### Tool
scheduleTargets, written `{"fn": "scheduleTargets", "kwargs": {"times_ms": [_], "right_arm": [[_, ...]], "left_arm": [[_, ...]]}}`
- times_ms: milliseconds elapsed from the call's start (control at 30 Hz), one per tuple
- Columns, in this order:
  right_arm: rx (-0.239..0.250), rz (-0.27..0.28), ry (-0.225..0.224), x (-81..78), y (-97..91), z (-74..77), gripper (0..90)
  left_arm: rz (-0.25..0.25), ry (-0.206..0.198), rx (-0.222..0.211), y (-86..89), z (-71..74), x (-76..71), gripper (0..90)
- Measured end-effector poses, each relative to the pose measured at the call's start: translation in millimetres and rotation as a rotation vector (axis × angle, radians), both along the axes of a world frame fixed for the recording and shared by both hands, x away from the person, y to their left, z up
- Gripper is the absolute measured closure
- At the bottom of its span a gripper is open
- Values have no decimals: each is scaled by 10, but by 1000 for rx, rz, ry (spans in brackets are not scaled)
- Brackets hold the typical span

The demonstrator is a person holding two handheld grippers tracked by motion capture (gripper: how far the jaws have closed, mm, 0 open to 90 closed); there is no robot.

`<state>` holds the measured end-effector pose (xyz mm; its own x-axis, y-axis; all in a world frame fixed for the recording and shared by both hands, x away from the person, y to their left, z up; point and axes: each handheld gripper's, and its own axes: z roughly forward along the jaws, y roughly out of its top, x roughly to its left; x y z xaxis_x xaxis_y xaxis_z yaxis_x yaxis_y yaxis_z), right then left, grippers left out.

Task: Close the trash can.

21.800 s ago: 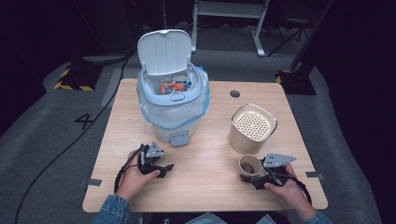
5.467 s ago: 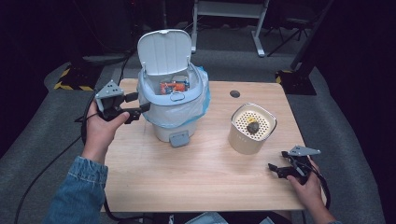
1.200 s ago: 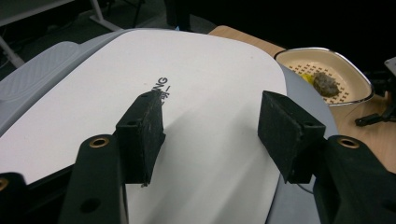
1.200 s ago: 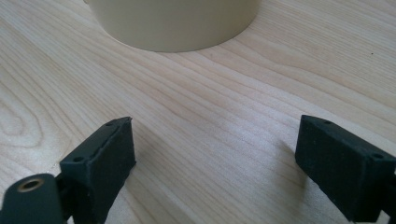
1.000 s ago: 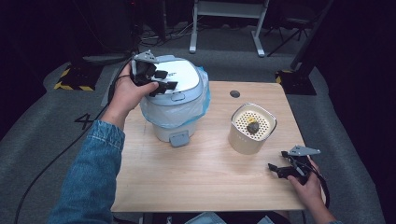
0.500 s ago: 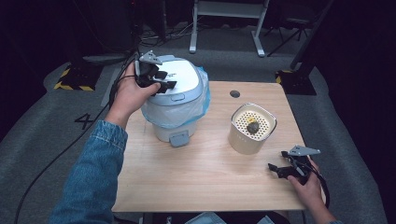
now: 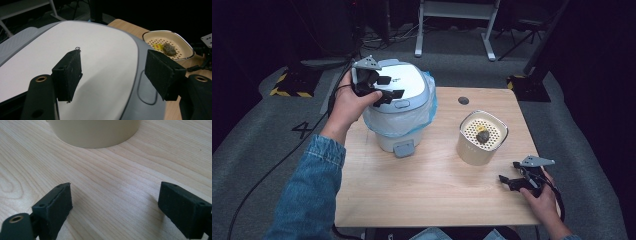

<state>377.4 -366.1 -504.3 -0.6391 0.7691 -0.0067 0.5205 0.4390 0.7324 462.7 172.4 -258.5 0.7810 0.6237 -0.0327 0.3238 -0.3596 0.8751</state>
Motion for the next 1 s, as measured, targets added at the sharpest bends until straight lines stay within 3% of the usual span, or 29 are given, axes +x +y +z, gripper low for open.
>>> {"fn": "scheduleTargets", "kwargs": {"times_ms": [200, 467, 567, 767, 1000], "right_arm": [[0, 7, 0, 7, -1, 0, 121], [-3, 6, -2, 14, 7, 0, 117], [-5, -8, 1, 15, 19, -2, 91], [-19, -84, 21, 22, 44, -10, 7], [-21, -88, 22, 23, 44, -11, 5]], "left_arm": [[-77, -39, -37, -4, 68, -318, 288], [-85, -56, -39, 29, -9, -714, 278], [-59, -55, -22, 39, -92, -861, 275], [-27, -27, -6, 91, -321, -1076, 272], [10, -20, 25, 191, -604, -1222, 270]]}}
